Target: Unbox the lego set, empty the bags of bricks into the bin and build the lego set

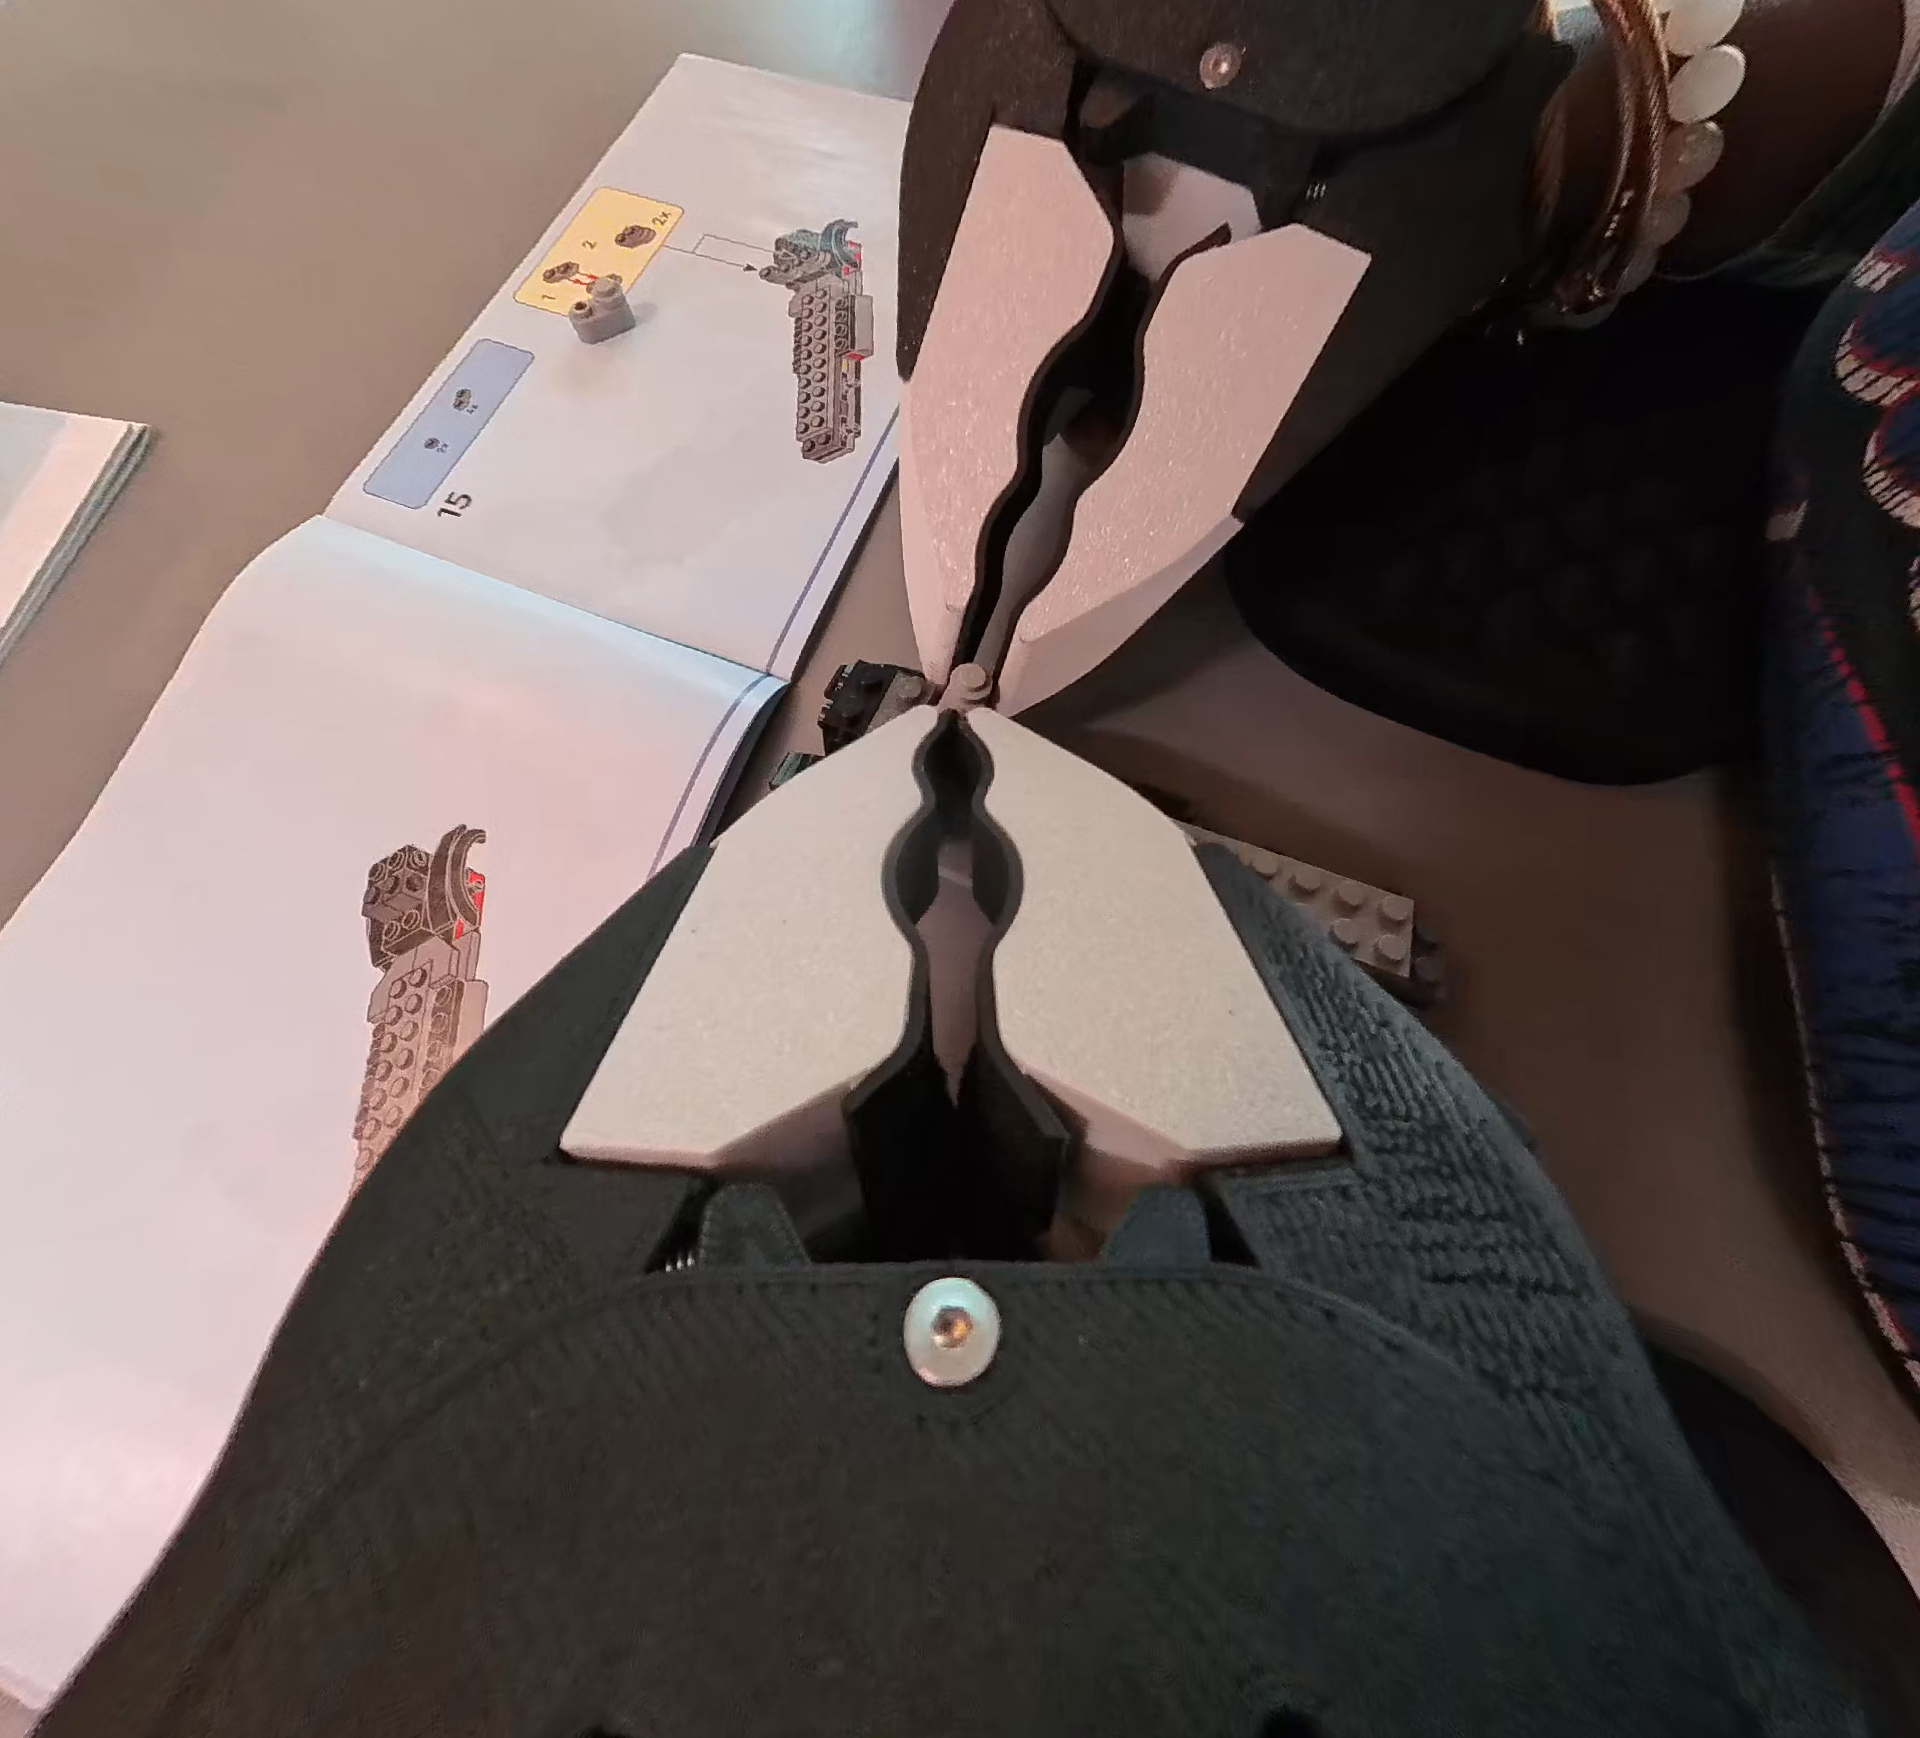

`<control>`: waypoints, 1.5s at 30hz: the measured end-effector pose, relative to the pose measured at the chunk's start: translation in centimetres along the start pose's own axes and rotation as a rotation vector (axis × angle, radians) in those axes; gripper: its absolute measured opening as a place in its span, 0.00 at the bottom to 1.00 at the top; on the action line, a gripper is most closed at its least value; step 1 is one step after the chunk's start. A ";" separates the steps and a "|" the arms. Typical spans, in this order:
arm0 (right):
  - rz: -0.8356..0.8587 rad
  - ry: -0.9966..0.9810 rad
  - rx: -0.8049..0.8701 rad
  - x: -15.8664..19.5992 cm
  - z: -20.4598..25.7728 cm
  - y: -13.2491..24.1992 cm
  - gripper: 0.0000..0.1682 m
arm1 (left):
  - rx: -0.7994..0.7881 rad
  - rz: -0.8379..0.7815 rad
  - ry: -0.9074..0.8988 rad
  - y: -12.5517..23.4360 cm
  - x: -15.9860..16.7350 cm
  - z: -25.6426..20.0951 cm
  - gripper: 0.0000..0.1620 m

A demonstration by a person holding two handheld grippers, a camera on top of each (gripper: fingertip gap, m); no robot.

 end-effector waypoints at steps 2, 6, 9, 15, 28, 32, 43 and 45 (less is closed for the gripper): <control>-0.001 -0.003 -0.002 0.0 0.0 0.0 0.03 | -0.002 0.017 -0.020 0.0 0.0 0.0 0.00; -0.030 -0.012 -0.016 -0.4 0.2 0.1 0.04 | -0.013 0.024 -0.035 0.5 -0.4 0.2 0.00; -0.039 -0.028 -0.001 -0.5 -0.1 0.6 0.04 | -0.038 0.041 -0.021 1.2 -0.2 0.8 0.00; -0.021 -0.044 0.008 -0.5 -0.1 0.0 0.04 | -0.019 0.076 -0.044 0.9 -0.1 0.3 0.00; 0.020 -0.027 0.020 -0.3 0.1 -0.6 0.04 | -0.004 0.081 -0.064 0.4 -0.1 0.3 0.00; 0.025 -0.019 0.024 -0.3 0.1 -0.8 0.04 | -0.002 0.082 -0.055 0.3 -0.1 0.3 0.00; 0.024 0.047 0.062 -0.6 -0.1 -0.9 0.04 | -0.024 0.066 -0.017 0.5 0.0 0.6 0.00; 0.023 0.062 0.060 -0.8 -0.1 -0.8 0.05 | -0.024 0.071 -0.025 0.5 0.0 0.6 0.00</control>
Point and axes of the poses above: each gripper's, where its closed fingertips meet, y back along the fingers, x out of its underside, z = x × y across the jaws, the point moved 3 cm from there along y, back along the fingers, and after that the axes turned 14 degrees about -z, right-handed, at the moved point
